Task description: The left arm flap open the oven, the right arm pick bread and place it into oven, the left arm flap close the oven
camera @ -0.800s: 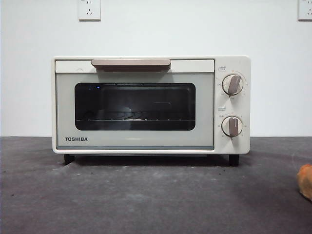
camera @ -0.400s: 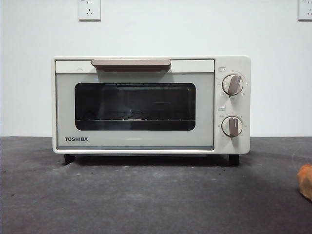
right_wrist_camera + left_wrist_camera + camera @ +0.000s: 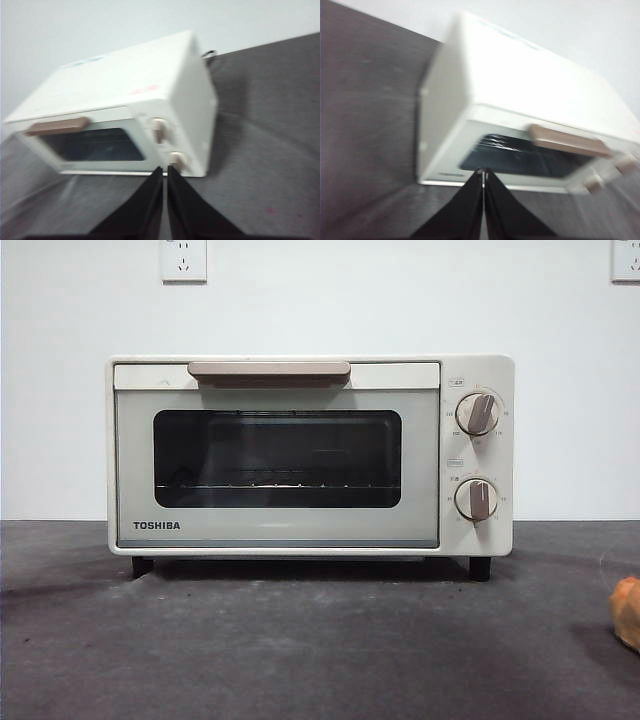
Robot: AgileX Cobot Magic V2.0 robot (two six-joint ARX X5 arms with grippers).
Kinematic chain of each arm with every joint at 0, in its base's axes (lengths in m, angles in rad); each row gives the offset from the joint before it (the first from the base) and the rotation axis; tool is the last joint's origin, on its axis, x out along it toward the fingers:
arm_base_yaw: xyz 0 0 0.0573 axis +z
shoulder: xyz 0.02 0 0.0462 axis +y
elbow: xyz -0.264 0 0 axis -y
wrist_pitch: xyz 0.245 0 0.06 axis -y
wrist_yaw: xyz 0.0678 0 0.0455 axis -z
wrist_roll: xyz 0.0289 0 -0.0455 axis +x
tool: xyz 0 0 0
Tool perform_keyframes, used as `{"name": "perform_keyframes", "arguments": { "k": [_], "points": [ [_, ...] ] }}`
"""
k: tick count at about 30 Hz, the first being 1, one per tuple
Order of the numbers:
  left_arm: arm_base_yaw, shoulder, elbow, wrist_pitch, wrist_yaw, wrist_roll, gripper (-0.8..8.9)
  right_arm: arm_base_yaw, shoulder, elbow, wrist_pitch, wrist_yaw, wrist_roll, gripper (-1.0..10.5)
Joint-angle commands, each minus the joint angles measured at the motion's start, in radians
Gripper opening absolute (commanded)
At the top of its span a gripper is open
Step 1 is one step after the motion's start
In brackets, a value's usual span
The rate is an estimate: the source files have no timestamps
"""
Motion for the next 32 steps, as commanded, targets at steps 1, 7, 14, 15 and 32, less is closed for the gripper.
{"name": "perform_keyframes", "arguments": {
  "k": [1,7,14,15,32],
  "points": [
    [-0.041,0.076,0.135,-0.072,0.024,0.128,0.11,-0.001,0.041,0.086,-0.029,-0.081,-0.067,0.1],
    [-0.134,0.173,0.333,-0.226,0.085,0.261,0.11,0.012,0.104,0.203,-0.123,-0.162,-0.154,0.1],
    [-0.198,0.154,0.401,-0.298,0.127,0.331,0.11,0.06,0.127,0.278,-0.235,-0.204,-0.214,0.1],
    [-0.2,0.148,0.401,-0.302,0.126,0.332,0.11,0.064,0.127,0.279,-0.244,-0.206,-0.211,0.1],
    [-0.204,0.137,0.401,-0.333,0.126,0.331,5.11,0.066,0.127,0.279,-0.31,-0.168,-0.206,5.2]
  ]
}}
